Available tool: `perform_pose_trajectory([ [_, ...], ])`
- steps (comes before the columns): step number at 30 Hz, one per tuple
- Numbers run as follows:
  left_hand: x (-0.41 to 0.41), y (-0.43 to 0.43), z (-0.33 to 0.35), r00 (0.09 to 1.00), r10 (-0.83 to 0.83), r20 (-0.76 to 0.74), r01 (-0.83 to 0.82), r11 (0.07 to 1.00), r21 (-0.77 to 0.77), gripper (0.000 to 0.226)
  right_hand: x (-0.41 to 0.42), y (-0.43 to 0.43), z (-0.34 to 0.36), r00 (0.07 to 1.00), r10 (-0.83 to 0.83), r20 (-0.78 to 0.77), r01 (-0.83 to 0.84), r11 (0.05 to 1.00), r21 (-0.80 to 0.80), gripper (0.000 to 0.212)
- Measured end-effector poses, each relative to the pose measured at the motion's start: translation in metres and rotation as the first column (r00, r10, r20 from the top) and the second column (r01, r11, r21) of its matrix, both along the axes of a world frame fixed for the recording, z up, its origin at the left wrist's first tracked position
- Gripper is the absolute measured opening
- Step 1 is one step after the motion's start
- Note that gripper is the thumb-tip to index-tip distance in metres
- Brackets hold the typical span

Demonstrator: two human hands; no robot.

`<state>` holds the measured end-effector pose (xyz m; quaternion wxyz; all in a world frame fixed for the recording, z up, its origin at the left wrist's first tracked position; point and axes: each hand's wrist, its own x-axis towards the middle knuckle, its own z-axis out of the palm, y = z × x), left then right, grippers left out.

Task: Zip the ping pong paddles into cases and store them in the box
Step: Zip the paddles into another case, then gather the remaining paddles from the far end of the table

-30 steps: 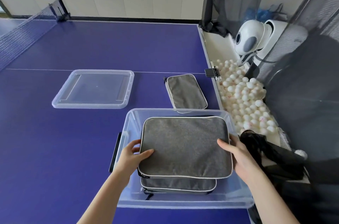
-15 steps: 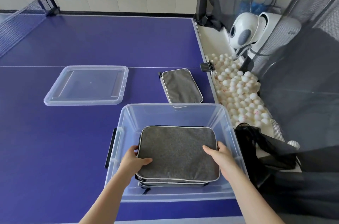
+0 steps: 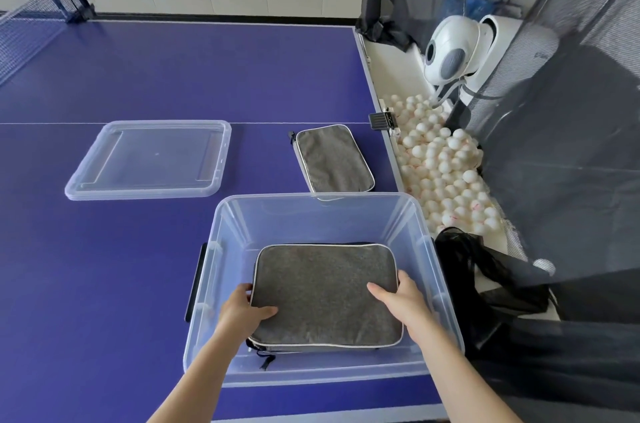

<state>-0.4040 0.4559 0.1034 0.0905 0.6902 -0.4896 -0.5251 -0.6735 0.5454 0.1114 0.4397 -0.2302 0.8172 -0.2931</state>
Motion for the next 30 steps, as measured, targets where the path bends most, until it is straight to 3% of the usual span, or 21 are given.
perform_pose_trajectory([
  [2, -0.001, 0.000, 0.001, 1.000, -0.011, 0.017, 0.011, 1.000, -0.004, 0.063, -0.001, -0.001, -0.002, 1.000, -0.003, -0.004, 0.004, 1.000, 0.012, 0.069],
  [5, -0.002, 0.000, 0.002, 0.996, -0.049, 0.081, 0.050, 0.999, -0.011, 0.061, 0.000, -0.003, 0.000, 1.000, 0.007, -0.019, -0.007, 1.000, -0.006, 0.049],
  [10, 0.000, -0.003, -0.001, 0.988, -0.086, 0.128, 0.084, 0.996, 0.020, 0.061, 0.002, -0.005, 0.001, 0.999, 0.022, -0.042, -0.023, 1.000, -0.020, 0.045],
  [17, 0.000, -0.003, 0.002, 0.971, -0.151, 0.184, 0.151, 0.988, 0.011, 0.075, 0.002, -0.001, 0.001, 0.994, 0.064, -0.092, -0.070, 0.996, -0.062, 0.055],
  [21, -0.005, 0.002, 0.016, 0.938, -0.228, 0.262, 0.274, 0.949, -0.154, 0.081, 0.007, -0.002, 0.012, 0.940, 0.136, -0.312, -0.193, 0.968, -0.159, 0.079],
  [24, -0.010, 0.002, 0.032, 0.884, -0.282, 0.372, 0.412, 0.846, -0.339, 0.069, 0.016, -0.011, 0.026, 0.854, 0.177, -0.489, -0.326, 0.915, -0.238, 0.076],
  [27, -0.010, -0.002, 0.050, 0.841, -0.293, 0.455, 0.500, 0.743, -0.445, 0.065, 0.027, -0.032, 0.042, 0.808, 0.224, -0.545, -0.432, 0.855, -0.288, 0.072],
  [30, 0.008, -0.004, 0.074, 0.830, -0.204, 0.520, 0.504, 0.674, -0.540, 0.065, 0.048, -0.058, 0.057, 0.799, 0.289, -0.527, -0.524, 0.764, -0.375, 0.070],
])
